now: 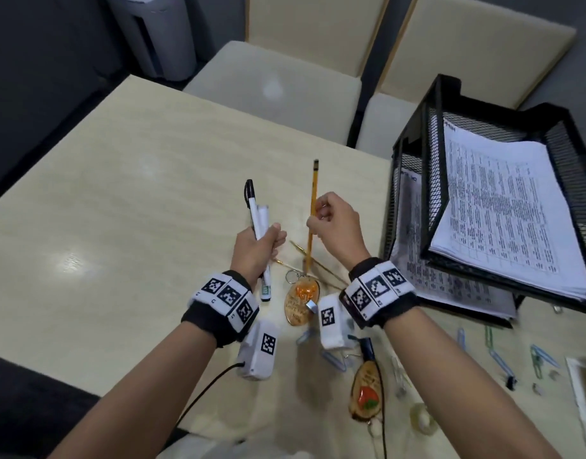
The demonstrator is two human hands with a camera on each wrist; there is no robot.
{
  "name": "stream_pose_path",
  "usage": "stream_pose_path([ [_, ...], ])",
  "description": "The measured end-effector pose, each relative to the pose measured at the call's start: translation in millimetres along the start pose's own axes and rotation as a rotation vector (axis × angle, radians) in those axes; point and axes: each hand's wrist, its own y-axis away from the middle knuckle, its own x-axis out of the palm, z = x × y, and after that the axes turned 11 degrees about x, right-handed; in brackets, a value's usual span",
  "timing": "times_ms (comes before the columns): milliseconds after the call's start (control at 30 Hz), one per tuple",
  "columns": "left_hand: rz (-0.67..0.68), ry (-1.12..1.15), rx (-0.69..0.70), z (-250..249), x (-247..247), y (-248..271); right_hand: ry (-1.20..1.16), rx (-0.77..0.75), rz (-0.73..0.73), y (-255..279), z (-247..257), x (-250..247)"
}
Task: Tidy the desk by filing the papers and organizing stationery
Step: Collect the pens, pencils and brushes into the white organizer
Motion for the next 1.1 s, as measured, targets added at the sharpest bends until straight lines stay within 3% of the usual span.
stream_pose_path([
  [100,0.153,-0.084,0.032,-3,10,5,-0.300,0.130,0.109,22,10,-3],
  [200,0.268,-0.098,0.052,-4,14,12,-0.314,0.148,0.126,26,13,-4],
  [300,0.278,-0.109,0.050,-4,11,16,-0.316,0.179,0.166,21,6,-5],
  [533,0.287,-0.187,0.060,-7,-2,19,0.047,0.258,0.111,23,-29,-9],
  [667,0.463,-0.310,0.120,-8,7,38,-0.340,0.230,0.129,61,-11,-31],
  [733,0.642,-0.368,0.157,-11,20,53,-0.477,0.175,0.071,81,-2,-52],
  [833,0.861,-0.387,0.192,-16,47,74,-0.460,0.110,-0.055,107,-2,-86],
  [933,0.989,-0.295,0.148,-18,85,94,-0.479,0.087,-0.239,134,-12,-125],
  [1100,1.127,-0.190,0.102,-17,145,130,-0.723,0.061,-0.675,196,-37,-211],
])
